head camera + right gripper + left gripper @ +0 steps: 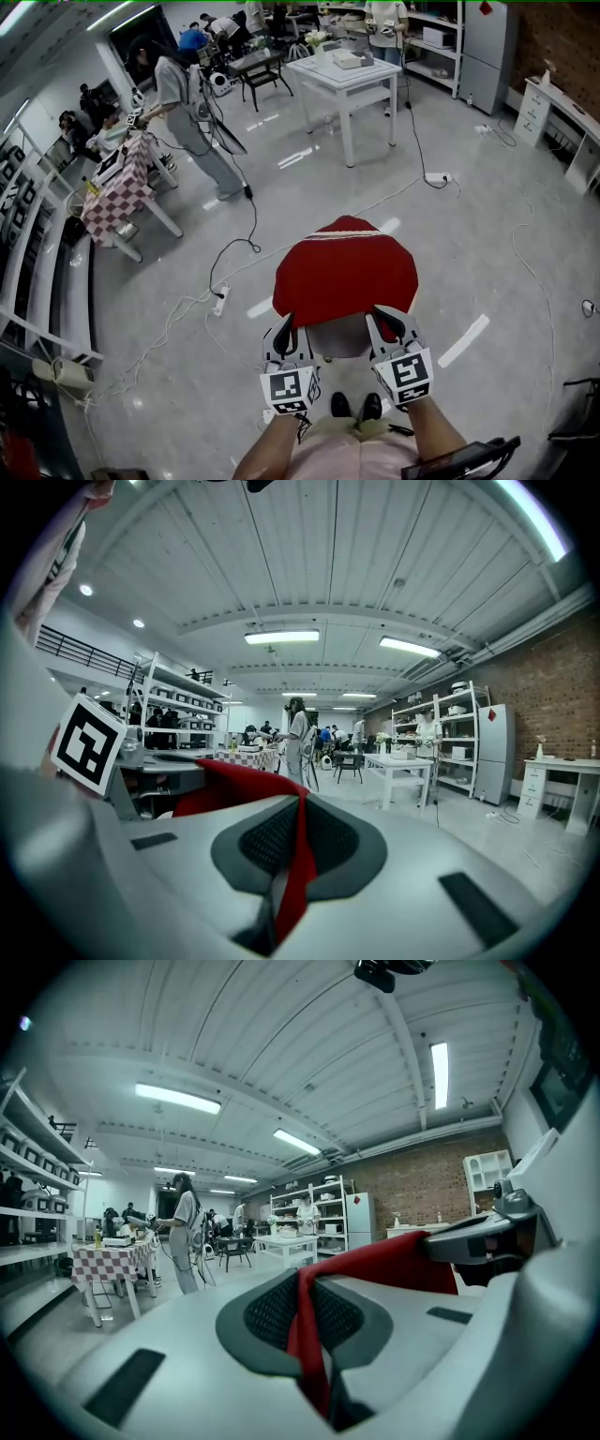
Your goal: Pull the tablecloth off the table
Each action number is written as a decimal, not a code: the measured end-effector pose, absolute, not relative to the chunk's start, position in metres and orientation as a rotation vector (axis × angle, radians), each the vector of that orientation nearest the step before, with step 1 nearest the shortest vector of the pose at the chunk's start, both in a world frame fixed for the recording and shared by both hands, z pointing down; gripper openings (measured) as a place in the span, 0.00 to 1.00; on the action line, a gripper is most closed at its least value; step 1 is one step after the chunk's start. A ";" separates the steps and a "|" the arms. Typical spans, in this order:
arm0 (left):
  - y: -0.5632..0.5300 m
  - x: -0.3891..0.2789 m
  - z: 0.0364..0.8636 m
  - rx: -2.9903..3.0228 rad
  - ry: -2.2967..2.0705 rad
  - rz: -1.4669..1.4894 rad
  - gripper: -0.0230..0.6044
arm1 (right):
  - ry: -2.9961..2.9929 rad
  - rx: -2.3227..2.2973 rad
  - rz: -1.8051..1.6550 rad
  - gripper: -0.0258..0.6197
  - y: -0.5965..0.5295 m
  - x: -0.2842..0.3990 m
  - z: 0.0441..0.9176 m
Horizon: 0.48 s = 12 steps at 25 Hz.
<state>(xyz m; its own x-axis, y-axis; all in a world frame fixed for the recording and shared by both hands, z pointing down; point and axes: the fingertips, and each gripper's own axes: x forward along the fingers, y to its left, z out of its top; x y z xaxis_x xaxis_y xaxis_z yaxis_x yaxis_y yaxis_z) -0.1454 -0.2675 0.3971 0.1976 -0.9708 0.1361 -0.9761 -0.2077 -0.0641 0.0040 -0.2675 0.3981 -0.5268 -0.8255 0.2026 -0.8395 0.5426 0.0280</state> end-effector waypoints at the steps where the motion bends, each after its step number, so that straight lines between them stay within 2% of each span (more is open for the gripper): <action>1: -0.266 -0.144 0.394 2.407 -1.959 0.223 0.10 | -2.591 1.414 0.101 0.09 -0.266 0.005 0.395; 12: -0.249 -0.143 0.362 2.427 -2.012 0.161 0.10 | -2.640 1.426 0.033 0.09 -0.248 0.006 0.366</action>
